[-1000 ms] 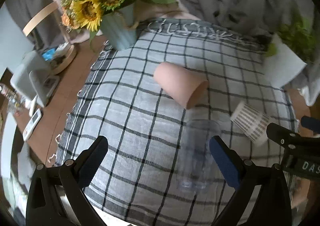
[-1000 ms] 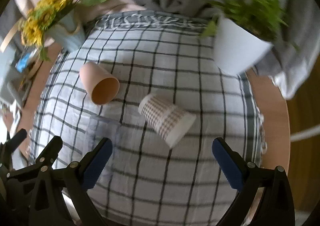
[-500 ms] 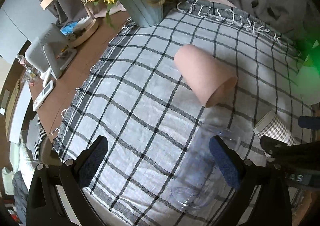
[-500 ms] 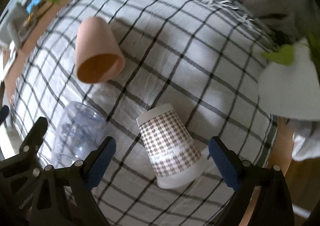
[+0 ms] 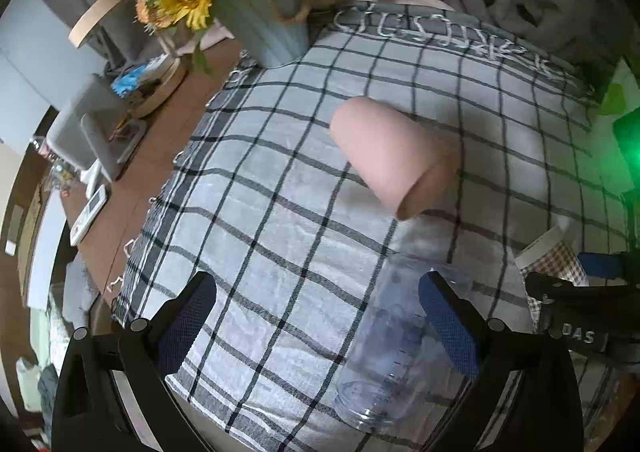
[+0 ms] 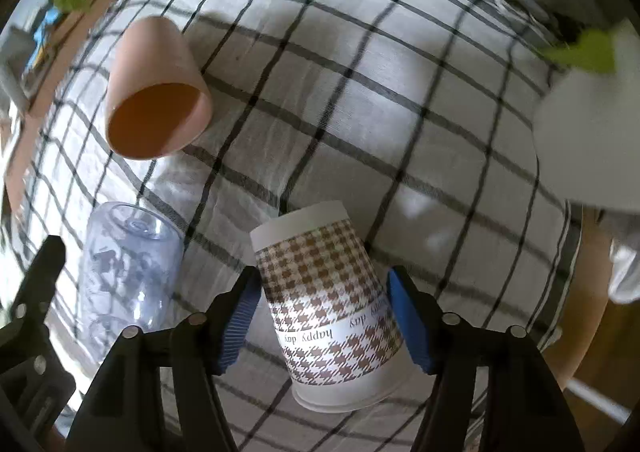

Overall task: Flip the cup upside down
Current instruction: 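Close the right gripper around the houndstooth paper cup's body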

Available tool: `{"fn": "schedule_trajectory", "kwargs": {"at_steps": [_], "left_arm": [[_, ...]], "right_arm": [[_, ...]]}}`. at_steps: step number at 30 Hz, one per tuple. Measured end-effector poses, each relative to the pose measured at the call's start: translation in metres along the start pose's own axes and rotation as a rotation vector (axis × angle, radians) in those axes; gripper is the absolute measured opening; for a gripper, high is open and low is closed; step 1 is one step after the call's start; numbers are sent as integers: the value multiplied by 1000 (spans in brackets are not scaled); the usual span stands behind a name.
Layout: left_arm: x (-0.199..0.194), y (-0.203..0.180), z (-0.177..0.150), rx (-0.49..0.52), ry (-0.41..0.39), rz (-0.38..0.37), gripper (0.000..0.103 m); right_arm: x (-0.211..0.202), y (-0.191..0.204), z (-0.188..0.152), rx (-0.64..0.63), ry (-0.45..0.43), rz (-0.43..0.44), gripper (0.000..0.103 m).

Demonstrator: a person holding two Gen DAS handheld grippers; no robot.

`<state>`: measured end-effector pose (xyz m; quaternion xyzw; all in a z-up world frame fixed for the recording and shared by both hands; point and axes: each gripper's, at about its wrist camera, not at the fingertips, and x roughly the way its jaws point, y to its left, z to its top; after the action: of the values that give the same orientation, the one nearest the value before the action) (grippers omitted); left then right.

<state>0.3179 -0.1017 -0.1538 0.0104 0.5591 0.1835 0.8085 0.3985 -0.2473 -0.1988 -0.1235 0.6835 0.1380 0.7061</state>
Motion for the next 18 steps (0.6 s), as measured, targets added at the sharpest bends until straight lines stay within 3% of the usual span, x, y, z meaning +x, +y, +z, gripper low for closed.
{"fn": "schedule_trajectory", "kwargs": {"at_steps": [9,14,18], "left_arm": [[-15,6,-9,133,-41,-105,103],[-17,13,-14,205,-56,-145,103],[-11,19,-13,241,-47,-173,103]], "right_arm": [[-39,-26,-64,288,-66,95,62],[-38,-27,-98,441,-84,136,62],[-19,-17,-100,550,-89,159,62]]}}
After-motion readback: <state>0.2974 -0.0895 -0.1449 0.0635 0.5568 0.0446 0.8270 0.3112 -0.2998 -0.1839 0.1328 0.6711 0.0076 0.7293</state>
